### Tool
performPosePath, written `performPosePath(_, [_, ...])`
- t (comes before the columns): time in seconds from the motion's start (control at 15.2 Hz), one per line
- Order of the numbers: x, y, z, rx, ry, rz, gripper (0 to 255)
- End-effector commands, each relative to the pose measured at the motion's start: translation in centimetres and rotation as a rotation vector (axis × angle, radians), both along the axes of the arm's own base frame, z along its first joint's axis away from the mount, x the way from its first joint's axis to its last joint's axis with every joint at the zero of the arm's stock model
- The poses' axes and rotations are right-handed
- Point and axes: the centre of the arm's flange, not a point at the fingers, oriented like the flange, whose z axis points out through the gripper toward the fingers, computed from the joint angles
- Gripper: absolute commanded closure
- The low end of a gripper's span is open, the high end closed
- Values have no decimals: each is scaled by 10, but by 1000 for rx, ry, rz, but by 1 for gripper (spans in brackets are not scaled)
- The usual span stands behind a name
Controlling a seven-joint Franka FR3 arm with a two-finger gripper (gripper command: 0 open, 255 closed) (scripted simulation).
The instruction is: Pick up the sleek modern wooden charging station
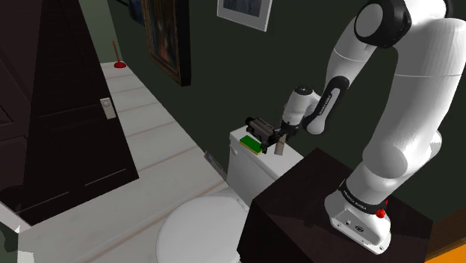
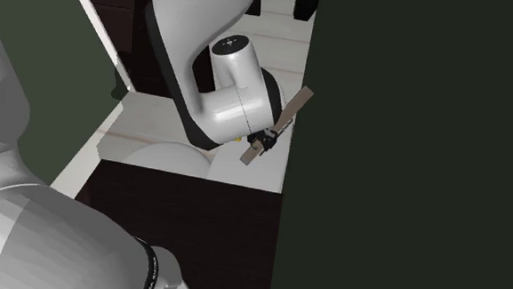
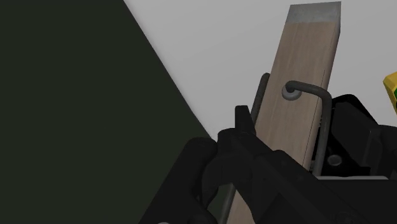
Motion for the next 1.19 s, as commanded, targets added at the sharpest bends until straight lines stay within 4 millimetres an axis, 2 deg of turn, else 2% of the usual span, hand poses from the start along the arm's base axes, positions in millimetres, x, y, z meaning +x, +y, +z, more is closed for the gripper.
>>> performPosePath(0.0, [0,0,0,0,0,0,255])
performPosePath(0.13, [0,-1,0,0,0,0,255])
performPosePath(1.12, [0,-1,79,0,0,0,255])
